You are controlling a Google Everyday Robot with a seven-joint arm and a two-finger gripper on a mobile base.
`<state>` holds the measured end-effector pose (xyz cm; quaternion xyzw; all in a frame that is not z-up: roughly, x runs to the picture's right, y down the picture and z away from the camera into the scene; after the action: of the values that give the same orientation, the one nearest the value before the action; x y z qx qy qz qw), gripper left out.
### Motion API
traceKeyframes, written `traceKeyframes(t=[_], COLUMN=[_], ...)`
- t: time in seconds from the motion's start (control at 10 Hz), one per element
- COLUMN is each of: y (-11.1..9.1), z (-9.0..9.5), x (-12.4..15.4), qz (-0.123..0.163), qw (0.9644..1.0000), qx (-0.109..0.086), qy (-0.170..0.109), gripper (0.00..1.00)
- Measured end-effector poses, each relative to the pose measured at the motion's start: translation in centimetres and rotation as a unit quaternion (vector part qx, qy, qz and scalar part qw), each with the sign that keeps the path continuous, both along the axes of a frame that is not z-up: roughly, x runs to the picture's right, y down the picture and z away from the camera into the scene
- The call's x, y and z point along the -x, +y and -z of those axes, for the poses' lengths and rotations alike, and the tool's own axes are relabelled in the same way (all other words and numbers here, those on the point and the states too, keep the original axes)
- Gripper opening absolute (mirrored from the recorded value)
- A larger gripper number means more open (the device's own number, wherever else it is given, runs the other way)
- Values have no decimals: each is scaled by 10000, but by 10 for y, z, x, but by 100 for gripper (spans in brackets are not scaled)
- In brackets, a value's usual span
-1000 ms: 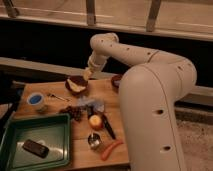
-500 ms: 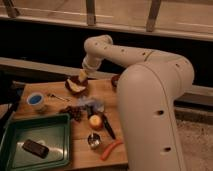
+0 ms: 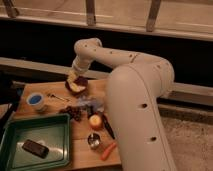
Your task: Place banana in table surface
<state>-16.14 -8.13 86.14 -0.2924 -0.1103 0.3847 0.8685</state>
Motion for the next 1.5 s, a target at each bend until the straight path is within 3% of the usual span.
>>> traceKeyframes(t=[0.4,0.8,1.5], y=[1,28,45], z=[-30,-71,-109], x=[18,26,29], qz=[2,32,8], qw=[9999,9988,9966], qx=[120,472,825], qy=[-120,-90,63], gripper=[63,63,61])
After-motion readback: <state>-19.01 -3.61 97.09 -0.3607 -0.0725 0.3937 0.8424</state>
